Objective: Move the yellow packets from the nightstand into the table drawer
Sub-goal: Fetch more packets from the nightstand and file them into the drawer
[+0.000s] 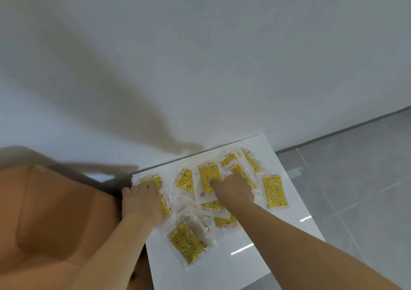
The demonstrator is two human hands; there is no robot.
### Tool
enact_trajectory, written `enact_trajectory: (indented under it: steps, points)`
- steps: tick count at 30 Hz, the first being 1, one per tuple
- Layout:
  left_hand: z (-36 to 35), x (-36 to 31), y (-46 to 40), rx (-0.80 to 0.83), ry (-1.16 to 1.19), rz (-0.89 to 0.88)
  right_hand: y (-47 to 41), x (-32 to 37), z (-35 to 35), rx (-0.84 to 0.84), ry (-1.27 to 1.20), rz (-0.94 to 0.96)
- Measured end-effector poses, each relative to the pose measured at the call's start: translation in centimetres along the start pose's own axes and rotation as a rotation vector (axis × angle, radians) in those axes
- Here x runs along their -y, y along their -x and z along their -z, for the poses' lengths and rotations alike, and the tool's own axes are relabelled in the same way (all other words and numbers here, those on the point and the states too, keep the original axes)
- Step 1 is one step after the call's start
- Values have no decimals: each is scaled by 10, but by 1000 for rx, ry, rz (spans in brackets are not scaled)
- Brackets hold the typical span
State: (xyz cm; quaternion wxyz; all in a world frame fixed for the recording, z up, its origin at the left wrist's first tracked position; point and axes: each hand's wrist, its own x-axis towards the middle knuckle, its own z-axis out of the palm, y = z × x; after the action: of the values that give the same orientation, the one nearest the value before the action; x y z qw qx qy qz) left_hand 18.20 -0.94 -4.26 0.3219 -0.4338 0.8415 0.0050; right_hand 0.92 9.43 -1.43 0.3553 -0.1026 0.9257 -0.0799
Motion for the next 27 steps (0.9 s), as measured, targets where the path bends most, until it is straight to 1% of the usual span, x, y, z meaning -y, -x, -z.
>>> enact_trajectory:
  steps: [2,3,5,7,8,10,11,12,13,14,16,17,18,20,23,26,27]
  points:
    - [-8,-1,-7,-18,36,3,-8,5,-15,-46,74,-10]
    - [-10,-2,-10,-10,89,-1,-10,7,-20,-76,115,1]
    - [-9,-2,-13,31,241,-11,-11,8,-26,-123,150,22]
    - [-11,-1,-14,48,429,-26,-13,9,-32,-137,120,41]
    - [-14,0,-15,36,540,-3,-15,10,-34,-138,83,44]
    - [-14,0,-16,-23,753,130,-16,12,-36,-133,-13,25]
    - [-13,1,-18,-59,800,223,-16,13,-36,-125,-53,18]
    - [-13,2,-21,-53,798,309,-16,13,-37,-112,-70,17]
    - [-13,2,-23,-13,822,390,-16,14,-36,-101,-62,21]
    - [-12,3,-24,42,899,479,-16,15,-36,-95,-47,26]
    - [-12,3,-26,105,1139,631,-16,19,-36,-76,-24,22]
    - [-14,2,-28,104,1220,662,-16,22,-37,-62,0,6]
    - [-16,0,-29,101,1253,668,-16,25,-39,-57,32,-9]
    - [-19,-6,-29,85,1219,647,-13,29,-44,-76,91,-11]
    - [-21,-10,-24,4,1108,602,-10,35,-51,-123,122,-11]
    - [-20,-7,-18,-79,891,530,-13,41,-52,-111,88,-30]
    - [-20,-7,-17,-100,858,506,-15,43,-51,-100,74,-46]
